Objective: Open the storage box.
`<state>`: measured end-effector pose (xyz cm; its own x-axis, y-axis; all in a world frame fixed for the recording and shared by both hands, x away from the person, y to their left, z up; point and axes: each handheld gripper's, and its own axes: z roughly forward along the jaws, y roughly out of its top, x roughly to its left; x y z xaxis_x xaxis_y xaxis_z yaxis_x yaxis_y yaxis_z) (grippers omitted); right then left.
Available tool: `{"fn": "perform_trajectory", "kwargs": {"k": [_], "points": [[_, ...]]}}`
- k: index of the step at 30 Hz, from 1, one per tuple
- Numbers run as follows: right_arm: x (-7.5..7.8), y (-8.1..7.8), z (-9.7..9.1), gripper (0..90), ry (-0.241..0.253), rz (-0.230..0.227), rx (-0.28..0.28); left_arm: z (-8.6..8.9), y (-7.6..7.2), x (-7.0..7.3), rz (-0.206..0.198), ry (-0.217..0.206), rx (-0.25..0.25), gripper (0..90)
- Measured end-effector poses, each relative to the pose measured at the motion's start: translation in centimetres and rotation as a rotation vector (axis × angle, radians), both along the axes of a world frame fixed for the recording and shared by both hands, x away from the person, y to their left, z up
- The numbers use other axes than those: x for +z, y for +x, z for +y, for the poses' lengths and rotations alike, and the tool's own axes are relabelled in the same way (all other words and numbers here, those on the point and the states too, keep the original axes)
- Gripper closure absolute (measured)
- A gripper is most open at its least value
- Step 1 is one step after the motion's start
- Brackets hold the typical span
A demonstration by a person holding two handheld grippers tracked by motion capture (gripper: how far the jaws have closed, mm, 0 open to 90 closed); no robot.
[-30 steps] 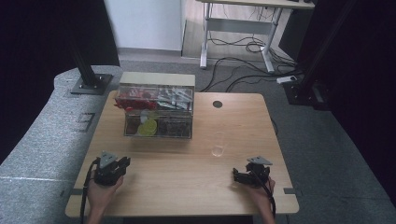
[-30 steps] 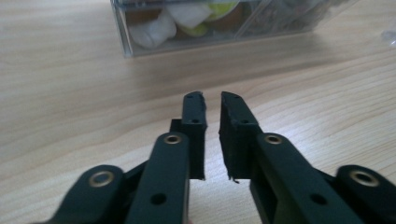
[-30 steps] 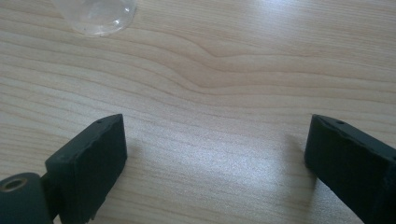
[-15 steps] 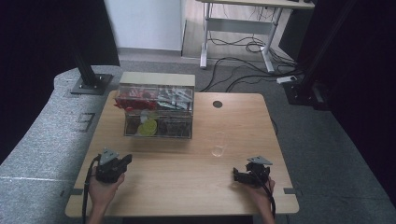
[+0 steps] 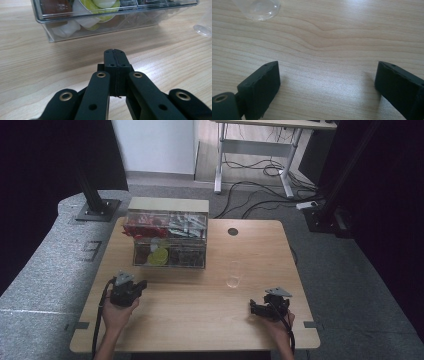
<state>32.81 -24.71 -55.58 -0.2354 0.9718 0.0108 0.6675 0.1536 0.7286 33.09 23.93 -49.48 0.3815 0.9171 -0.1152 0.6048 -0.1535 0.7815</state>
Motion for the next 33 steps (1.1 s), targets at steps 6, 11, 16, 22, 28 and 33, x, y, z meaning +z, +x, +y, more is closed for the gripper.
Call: {"fn": "perform_trajectory", "kwargs": {"k": [6,11,16,22,28,33], "points": [[0.0,0.0,-0.2,6.5,0.000,-0.001,-0.006,-0.1,0.9,-0.1,0.009,-0.007,0.001,90.0],[0.0,0.0,-0.2,7.0,0.000,-0.002,-0.009,-0.5,1.8,0.3,0.007,-0.015,-0.002,90.0],[0.0,0.0,-0.2,7.1,0.000,-0.002,-0.009,-0.6,2.2,0.4,0.016,-0.001,-0.006,90.0],[0.0,0.0,-0.2,7.1,0.000,-0.001,-0.008,-0.5,3.1,-0.2,0.042,0.022,-0.003,90.0],[0.0,0.0,-0.2,7.1,0.001,-0.001,-0.009,-0.3,3.6,-0.3,0.050,0.014,0.001,90.0],[0.0,0.0,-0.2,7.4,0.001,-0.002,-0.010,-0.2,4.3,-0.2,0.051,0.006,0.014,90.0]]}}
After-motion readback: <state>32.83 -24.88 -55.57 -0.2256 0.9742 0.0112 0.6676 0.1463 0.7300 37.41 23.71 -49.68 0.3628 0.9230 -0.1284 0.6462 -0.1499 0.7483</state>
